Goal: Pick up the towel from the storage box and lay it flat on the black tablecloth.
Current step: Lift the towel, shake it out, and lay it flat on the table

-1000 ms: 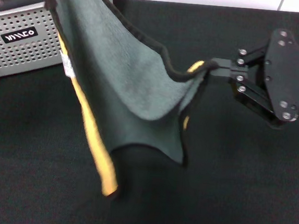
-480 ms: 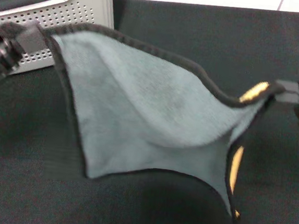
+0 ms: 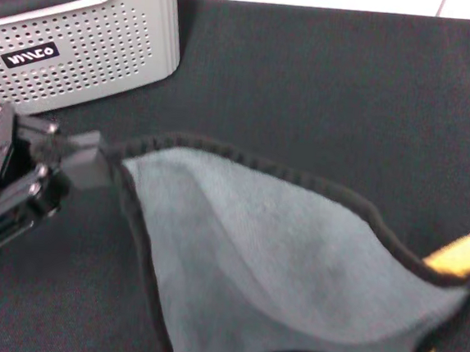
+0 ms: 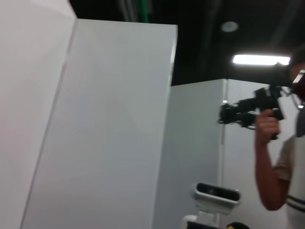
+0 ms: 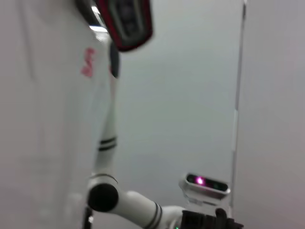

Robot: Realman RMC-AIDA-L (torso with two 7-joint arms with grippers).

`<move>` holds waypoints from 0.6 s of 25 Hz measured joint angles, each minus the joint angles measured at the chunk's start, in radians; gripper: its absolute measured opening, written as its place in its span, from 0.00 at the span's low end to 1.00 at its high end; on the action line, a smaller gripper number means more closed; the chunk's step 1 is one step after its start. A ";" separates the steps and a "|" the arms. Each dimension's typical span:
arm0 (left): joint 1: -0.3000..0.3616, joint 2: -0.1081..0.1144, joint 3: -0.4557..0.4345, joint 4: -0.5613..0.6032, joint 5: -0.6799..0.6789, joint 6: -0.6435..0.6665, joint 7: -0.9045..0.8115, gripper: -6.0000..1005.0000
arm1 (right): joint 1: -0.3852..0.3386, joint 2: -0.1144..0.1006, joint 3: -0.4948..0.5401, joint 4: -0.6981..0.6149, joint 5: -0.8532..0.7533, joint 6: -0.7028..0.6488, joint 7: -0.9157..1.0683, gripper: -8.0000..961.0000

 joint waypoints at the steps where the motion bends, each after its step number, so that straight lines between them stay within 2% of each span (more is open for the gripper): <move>1: 0.012 0.001 0.016 0.016 -0.015 0.000 0.002 0.03 | -0.001 0.000 0.011 0.001 0.008 -0.022 0.004 0.02; 5: 0.052 0.005 0.066 0.050 -0.093 0.000 0.000 0.03 | -0.012 0.000 0.050 0.028 0.033 -0.077 0.016 0.02; 8: 0.026 0.000 0.065 -0.014 -0.066 -0.003 0.007 0.03 | 0.003 -0.002 0.069 0.124 0.006 -0.067 0.002 0.02; 11: -0.069 0.002 0.059 -0.181 -0.021 -0.006 0.062 0.03 | 0.055 -0.007 0.104 0.273 -0.052 -0.049 -0.031 0.02; 15: -0.248 0.017 0.036 -0.464 0.066 -0.013 0.181 0.03 | 0.154 -0.013 0.159 0.477 -0.179 0.011 -0.075 0.02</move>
